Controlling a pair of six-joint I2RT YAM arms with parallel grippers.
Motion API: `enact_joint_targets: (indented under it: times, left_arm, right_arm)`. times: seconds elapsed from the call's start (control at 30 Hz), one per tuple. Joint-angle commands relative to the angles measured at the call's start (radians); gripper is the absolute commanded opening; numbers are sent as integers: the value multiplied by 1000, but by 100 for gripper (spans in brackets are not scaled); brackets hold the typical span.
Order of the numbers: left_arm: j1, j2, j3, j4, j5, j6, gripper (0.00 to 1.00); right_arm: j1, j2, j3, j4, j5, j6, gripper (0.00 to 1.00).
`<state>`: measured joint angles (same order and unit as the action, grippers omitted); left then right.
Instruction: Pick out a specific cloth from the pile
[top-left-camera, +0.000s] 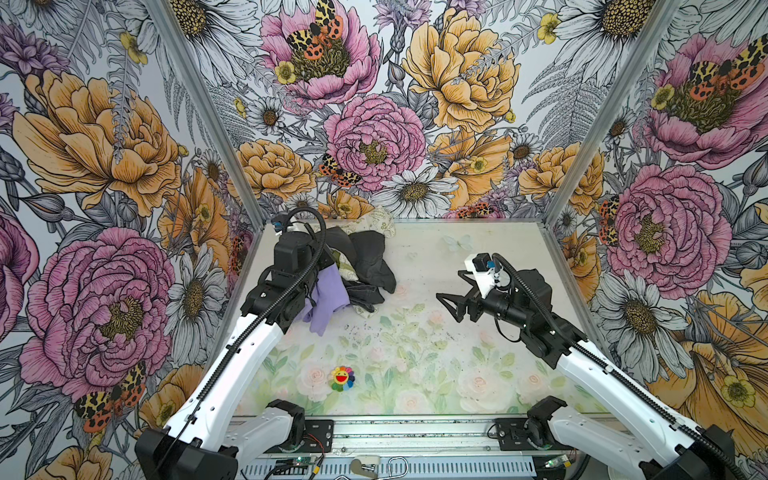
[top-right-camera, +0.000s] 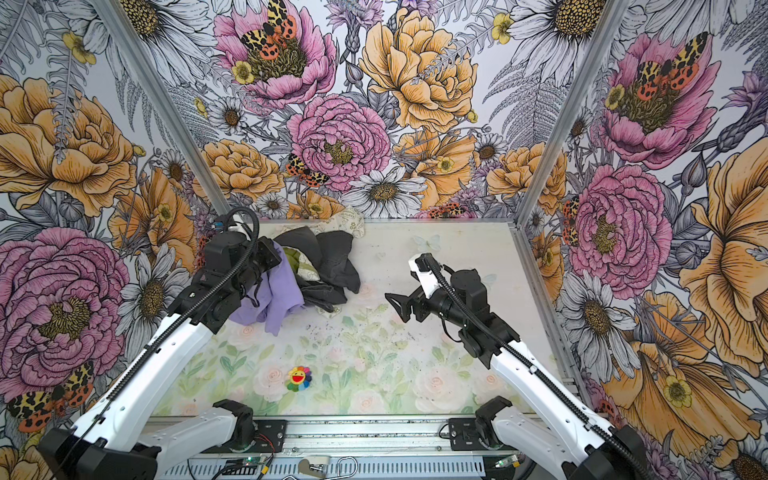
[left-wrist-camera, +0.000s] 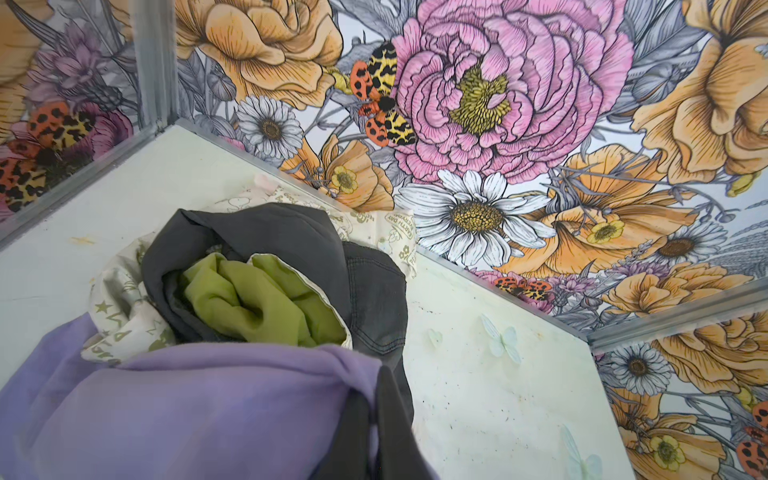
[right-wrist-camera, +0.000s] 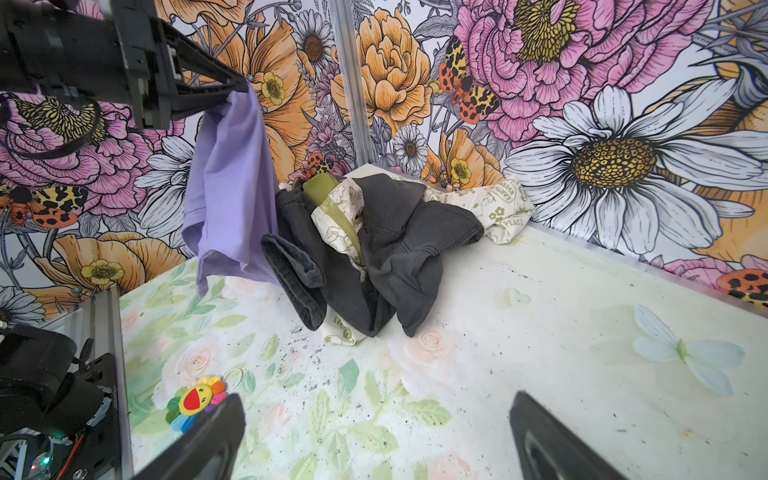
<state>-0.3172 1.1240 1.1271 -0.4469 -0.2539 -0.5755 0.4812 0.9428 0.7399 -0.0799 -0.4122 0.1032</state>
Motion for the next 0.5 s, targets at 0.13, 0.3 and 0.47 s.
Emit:
enact_joint_targets:
  times: [0.13, 0.3, 0.47]
  left_arm:
    - [0, 103, -25, 64, 147, -31, 36]
    - [-1, -30, -142, 156, 90, -60, 74]
    - [10, -211, -237, 116, -63, -109, 83]
  right_arm:
    - [8, -34, 1, -11, 26, -12, 100]
    - [9, -29, 2, -12, 31, -16, 99]
    - [11, -10, 10, -12, 28, -19, 99]
